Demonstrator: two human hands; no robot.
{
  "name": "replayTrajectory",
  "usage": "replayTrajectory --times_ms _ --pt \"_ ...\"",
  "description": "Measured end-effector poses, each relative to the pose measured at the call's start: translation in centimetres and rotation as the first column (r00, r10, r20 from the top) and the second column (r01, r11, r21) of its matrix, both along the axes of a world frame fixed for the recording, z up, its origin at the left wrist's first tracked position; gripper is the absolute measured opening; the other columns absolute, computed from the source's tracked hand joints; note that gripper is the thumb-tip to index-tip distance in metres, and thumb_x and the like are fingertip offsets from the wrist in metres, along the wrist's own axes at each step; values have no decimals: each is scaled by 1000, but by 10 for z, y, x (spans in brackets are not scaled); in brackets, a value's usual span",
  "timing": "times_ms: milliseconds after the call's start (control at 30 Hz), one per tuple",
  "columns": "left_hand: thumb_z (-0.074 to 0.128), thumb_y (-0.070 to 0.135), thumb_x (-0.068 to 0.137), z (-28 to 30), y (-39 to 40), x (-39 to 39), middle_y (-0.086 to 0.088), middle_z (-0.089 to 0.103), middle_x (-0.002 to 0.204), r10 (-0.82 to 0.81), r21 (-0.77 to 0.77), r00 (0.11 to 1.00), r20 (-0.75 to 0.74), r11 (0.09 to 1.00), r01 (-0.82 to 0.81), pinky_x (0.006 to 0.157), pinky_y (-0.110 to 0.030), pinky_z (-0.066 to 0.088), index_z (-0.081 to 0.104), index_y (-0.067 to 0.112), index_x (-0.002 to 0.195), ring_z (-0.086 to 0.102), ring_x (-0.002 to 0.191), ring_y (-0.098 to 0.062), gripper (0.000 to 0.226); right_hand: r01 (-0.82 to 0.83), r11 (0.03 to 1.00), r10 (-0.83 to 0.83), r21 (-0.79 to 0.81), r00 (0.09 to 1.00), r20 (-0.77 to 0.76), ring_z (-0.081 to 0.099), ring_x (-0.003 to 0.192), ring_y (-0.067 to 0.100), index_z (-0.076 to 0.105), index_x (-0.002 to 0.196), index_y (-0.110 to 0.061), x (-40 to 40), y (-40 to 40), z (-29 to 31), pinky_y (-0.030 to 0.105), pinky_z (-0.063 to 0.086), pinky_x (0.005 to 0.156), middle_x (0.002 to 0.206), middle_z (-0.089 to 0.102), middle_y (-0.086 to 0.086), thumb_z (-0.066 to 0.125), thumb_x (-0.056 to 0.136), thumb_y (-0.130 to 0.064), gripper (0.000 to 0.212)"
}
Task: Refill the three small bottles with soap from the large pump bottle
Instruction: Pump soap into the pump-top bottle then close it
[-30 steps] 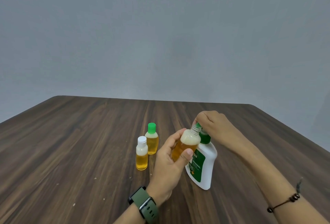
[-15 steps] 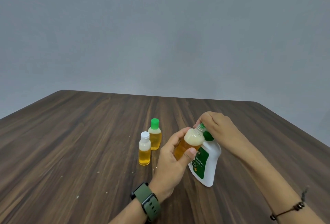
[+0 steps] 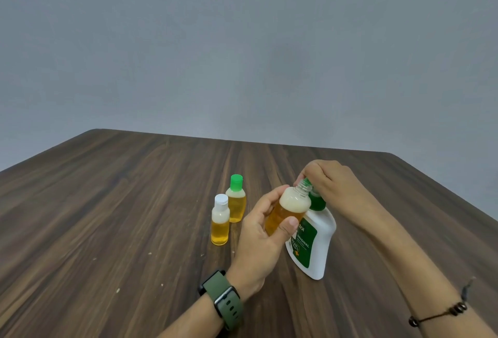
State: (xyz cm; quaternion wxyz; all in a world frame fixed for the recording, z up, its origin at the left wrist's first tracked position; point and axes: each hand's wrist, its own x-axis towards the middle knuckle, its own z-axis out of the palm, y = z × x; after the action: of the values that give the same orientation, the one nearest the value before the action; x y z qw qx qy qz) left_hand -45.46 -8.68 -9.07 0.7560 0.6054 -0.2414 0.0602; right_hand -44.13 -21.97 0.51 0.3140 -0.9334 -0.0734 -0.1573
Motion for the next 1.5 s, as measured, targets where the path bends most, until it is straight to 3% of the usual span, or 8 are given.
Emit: replayTrajectory --times_ms 133,267,400,667,967,1233,1367,1500 --pt "72 51 65 -3 -1 0 21 62 115 -15 3 1000 -4 1000 15 94 -29 50 58 49 107 56 113 -4 44 8 999 -8 37 1000 -1 51 75 28 62 88 11 -1 -4 -8 30 37 62 92 63 20 34 95 -12 36" --pt "69 44 69 -5 -2 -1 22 62 114 -20 12 1000 -5 1000 20 92 -28 50 56 44 109 56 113 -5 43 12 997 -14 74 1000 18 55 81 35 61 88 10 -3 -5 -15 30 38 63 90 63 18 33 95 -13 36" --pt "72 56 62 -1 -1 -1 23 62 115 -14 5 1000 3 1000 14 92 -28 50 55 43 111 56 112 -2 54 14 998 -14 65 1000 -2 50 74 25 60 90 11 -1 -4 -8 32 37 64 92 62 22 33 95 -14 38" --pt "72 63 58 2 -1 -2 22 61 117 -22 -5 1000 -8 1000 22 95 -32 49 55 46 111 55 115 -3 59 24 999 -23 30 1000 -19 48 74 23 61 90 12 -1 -4 2 31 37 65 96 62 28 33 96 -15 39" --pt "66 29 76 0 -1 -1 21 62 114 -9 -8 1000 -23 1000 9 96 -35 49 53 41 111 56 113 -3 39 3 999 -2 33 1000 -21 57 88 38 62 89 9 -2 -2 -2 33 39 65 94 63 22 33 95 -13 37" --pt "71 60 61 -4 -1 -2 23 62 115 -9 10 1000 -3 1000 9 90 -27 51 56 50 108 56 113 -3 51 12 997 -10 82 1000 -21 50 73 28 59 90 13 -3 -4 -13 33 39 65 93 62 23 32 95 -13 37" --pt "73 50 67 -1 -1 -1 24 62 115 -17 -12 1000 -3 1000 17 93 -29 51 54 43 112 56 112 -1 49 24 998 -23 65 1000 -13 53 77 34 60 92 12 -2 -4 -3 32 39 66 95 62 24 31 96 -15 40" --pt "66 27 74 2 1 -4 24 63 113 -10 -15 1000 -13 1000 10 93 -30 49 53 37 113 56 111 1 42 35 999 -33 28 998 -56 52 75 22 61 96 11 -2 -5 9 29 39 65 93 66 17 31 96 -18 41"
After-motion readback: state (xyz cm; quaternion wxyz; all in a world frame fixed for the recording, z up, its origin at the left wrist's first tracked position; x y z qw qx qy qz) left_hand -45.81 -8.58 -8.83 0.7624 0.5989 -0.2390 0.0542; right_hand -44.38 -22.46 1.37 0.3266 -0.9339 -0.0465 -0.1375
